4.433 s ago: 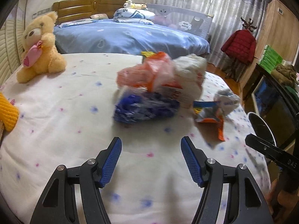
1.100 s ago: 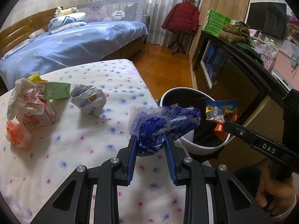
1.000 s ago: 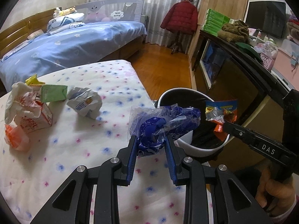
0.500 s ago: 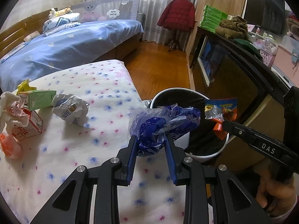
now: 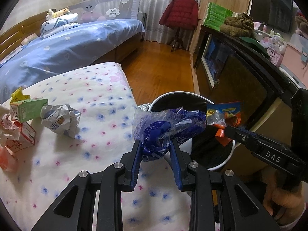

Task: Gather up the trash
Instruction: 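Carry the blue bag and orange wrapper over the trash bin, then open both tools to drop the blue bag and orange wrapper into the bin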

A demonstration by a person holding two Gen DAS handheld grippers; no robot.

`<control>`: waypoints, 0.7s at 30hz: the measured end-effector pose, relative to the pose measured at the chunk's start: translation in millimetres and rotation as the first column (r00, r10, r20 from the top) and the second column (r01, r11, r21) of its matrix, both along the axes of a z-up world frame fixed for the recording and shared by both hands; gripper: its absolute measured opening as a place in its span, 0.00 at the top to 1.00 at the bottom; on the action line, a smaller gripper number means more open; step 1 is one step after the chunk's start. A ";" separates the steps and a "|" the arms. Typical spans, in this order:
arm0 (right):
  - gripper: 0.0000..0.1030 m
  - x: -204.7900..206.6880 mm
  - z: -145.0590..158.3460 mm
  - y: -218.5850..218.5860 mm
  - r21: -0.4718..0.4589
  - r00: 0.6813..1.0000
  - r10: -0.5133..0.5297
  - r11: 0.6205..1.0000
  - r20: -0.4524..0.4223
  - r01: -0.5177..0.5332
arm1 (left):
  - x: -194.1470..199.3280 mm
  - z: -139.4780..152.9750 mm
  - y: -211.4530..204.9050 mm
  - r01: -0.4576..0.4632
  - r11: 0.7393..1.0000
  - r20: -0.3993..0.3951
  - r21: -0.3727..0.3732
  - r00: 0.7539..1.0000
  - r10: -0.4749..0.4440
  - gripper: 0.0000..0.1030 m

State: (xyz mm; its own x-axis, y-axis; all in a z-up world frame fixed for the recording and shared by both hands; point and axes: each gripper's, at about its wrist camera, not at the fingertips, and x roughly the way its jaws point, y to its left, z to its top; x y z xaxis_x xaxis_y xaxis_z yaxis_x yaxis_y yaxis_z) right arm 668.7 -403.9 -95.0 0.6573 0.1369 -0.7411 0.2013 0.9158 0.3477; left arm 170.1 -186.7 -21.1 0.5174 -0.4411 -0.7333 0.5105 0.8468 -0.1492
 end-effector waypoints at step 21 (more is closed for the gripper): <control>0.56 12.3 -9.5 -15.5 0.025 0.999 -0.013 1.000 -0.048 0.014 | 16.1 -5.0 -27.2 0.024 1.000 -0.030 0.005 0.999 -0.024 0.52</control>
State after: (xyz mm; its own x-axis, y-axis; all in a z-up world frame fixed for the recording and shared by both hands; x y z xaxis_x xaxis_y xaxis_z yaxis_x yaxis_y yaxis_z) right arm 681.0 -419.4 -104.5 0.6228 0.1474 -0.7683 0.2304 0.9040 0.3602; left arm 186.1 -214.0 -26.1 0.4848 -0.4488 -0.7507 0.5262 0.8353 -0.1596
